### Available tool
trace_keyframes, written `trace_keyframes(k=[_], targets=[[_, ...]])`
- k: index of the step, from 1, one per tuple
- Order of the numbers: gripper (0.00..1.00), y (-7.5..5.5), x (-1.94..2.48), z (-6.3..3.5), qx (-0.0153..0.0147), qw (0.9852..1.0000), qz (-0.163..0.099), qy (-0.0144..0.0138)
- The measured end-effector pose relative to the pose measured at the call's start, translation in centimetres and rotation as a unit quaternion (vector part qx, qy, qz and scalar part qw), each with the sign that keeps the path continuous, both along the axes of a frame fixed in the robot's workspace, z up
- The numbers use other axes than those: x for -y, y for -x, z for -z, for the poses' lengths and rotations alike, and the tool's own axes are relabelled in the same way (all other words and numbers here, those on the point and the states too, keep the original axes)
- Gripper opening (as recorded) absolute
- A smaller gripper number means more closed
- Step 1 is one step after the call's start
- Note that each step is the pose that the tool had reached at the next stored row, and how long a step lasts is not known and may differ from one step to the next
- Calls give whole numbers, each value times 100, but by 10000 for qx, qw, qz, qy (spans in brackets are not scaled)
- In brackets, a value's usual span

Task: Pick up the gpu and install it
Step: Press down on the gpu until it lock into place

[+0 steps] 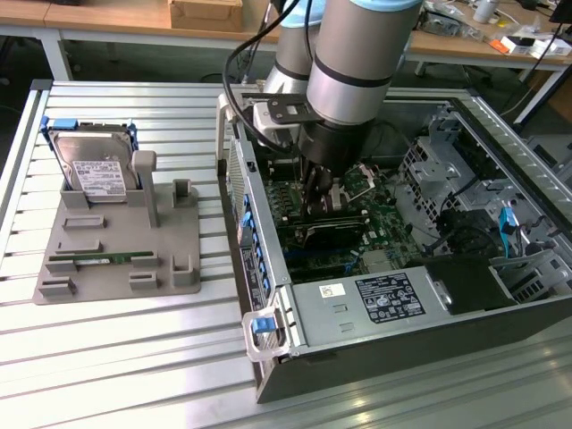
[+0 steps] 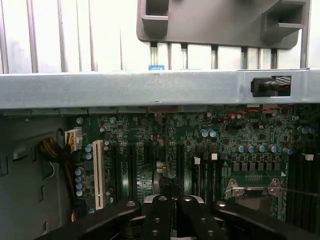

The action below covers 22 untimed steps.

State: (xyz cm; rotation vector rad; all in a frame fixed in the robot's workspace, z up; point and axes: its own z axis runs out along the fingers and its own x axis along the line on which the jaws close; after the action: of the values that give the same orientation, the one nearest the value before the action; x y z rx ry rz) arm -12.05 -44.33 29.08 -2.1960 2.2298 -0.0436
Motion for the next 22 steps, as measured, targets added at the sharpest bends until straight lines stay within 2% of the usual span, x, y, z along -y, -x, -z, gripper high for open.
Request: trace_keyframes(k=[15,19,20,21,22], targets=[[11,79,1,219,-2,10000,-1,3],[11,80,0,224,-1,10000,0,1],[11,78,-3,189,9,10000,1,-15],[11,71,0,134,0,10000,0,-1],[11,56,0,97,1,10000,0,-2]])
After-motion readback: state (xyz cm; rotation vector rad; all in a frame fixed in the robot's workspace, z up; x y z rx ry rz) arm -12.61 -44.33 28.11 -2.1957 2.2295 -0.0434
